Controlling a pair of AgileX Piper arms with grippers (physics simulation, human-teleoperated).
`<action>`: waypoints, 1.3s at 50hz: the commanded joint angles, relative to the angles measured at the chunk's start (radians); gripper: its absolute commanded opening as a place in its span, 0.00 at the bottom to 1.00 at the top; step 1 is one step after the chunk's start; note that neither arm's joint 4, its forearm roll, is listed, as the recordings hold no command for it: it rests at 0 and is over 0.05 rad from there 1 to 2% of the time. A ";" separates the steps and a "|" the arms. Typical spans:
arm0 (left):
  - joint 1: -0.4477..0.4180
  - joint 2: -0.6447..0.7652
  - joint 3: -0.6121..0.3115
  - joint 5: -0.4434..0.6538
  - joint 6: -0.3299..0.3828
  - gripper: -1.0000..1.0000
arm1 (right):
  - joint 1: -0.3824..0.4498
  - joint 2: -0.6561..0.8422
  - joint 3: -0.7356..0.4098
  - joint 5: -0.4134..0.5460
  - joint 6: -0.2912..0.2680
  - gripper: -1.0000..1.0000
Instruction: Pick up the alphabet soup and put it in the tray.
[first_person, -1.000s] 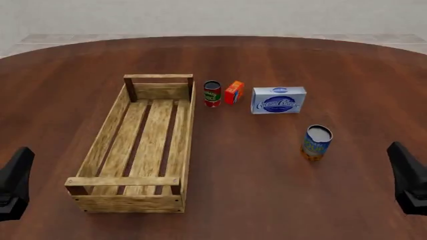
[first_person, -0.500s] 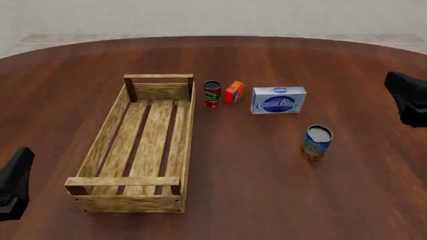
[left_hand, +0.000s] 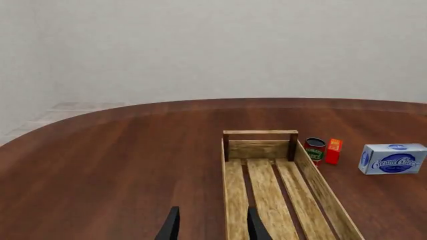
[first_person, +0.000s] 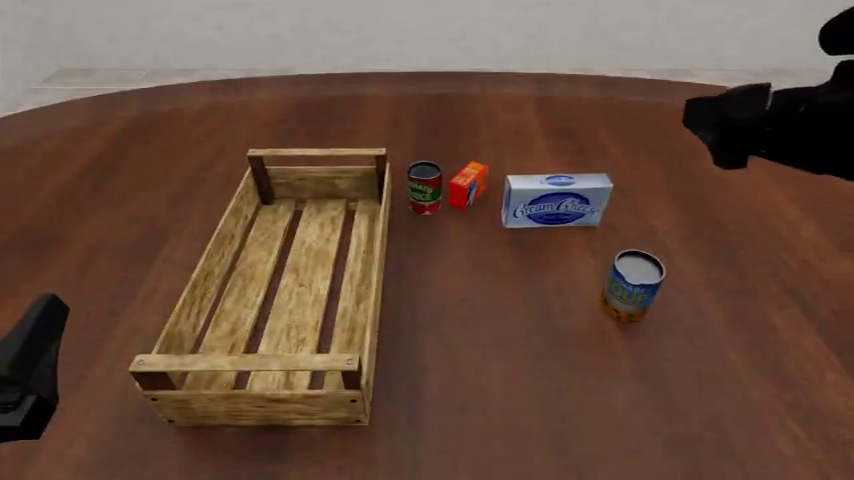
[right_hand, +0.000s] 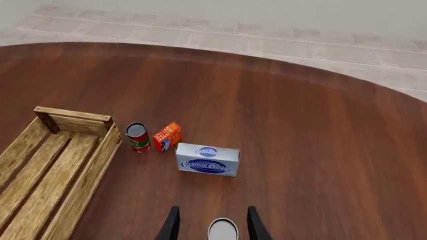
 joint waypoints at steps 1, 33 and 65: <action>0.000 0.000 0.000 0.000 0.000 1.00 | -0.017 0.103 -0.025 -0.007 0.008 1.00; 0.000 0.000 0.000 0.000 0.000 1.00 | -0.064 0.237 0.057 -0.120 -0.012 1.00; 0.000 0.000 0.000 0.000 0.000 1.00 | -0.068 0.312 0.146 -0.222 0.036 1.00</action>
